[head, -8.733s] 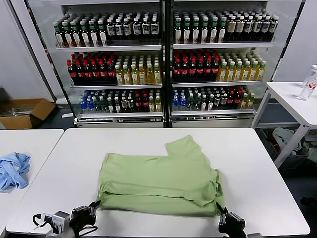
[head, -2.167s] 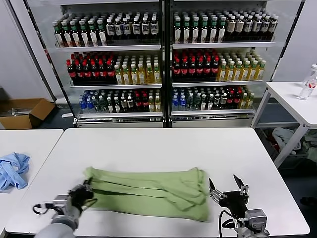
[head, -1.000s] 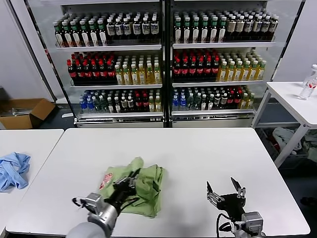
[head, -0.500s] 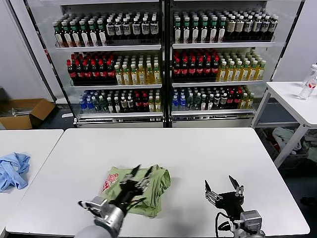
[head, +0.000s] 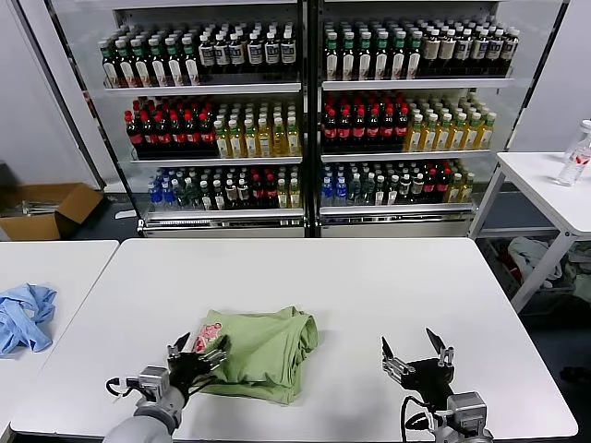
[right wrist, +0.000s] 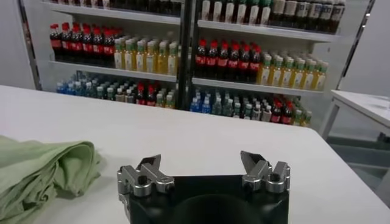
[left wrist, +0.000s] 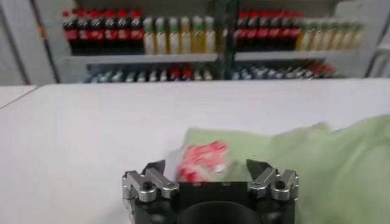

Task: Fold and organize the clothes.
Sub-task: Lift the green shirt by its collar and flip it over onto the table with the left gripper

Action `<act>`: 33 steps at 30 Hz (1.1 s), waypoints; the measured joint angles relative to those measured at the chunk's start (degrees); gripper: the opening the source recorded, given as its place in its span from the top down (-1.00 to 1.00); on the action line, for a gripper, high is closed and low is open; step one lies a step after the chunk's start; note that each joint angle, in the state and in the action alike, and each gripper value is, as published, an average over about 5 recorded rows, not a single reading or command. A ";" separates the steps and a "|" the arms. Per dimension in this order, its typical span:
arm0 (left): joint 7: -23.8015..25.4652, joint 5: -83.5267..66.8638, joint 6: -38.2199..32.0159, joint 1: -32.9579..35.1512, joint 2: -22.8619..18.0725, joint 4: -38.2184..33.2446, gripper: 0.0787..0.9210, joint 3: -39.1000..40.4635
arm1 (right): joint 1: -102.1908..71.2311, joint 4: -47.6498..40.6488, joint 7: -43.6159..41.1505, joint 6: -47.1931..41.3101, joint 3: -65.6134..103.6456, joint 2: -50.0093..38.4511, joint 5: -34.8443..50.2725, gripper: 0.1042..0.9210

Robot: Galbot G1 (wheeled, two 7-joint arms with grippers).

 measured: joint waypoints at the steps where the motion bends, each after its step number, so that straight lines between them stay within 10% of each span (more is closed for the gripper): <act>1: -0.04 -0.10 0.12 -0.06 0.10 0.40 -0.74 -0.27 | -0.03 -0.01 0.00 0.01 -0.02 0.07 -0.08 -0.76; 25: 1.50 -8.53 2.74 1.16 2.70 -0.58 0.83 -5.30 | -0.59 -0.08 0.09 0.56 0.41 -0.09 -0.73 -0.76; 33: 3.97 -16.10 5.02 3.25 11.40 -4.33 0.90 -20.00 | 0.17 -0.63 0.11 0.91 0.16 -0.40 -0.51 -0.76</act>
